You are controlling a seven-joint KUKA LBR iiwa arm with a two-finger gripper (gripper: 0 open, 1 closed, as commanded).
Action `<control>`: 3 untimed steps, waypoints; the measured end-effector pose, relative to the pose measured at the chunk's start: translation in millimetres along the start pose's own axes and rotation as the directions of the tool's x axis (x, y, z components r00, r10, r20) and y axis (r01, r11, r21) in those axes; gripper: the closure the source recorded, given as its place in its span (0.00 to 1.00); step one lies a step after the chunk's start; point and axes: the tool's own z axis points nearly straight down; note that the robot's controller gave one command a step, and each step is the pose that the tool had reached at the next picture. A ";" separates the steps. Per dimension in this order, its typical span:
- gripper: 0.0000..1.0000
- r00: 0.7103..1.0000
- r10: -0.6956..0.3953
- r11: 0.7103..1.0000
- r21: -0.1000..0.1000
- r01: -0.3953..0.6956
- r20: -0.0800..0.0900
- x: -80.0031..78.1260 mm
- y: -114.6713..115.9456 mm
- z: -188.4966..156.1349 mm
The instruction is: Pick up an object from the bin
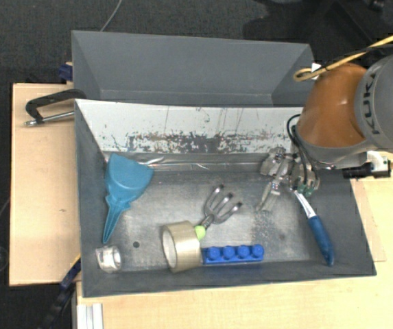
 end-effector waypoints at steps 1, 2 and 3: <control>0.00 1.000 -0.027 1.000 0.006 0.027 0.000 6.1 29.8 24.1; 1.00 0.979 0.203 0.979 -0.003 -0.203 0.004 8.9 68.7 43.0; 1.00 0.979 0.202 0.979 -0.003 -0.202 0.005 8.9 68.6 42.8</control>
Offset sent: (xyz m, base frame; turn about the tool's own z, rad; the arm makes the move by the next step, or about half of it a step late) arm 0.0124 0.0674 -0.0436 0.2048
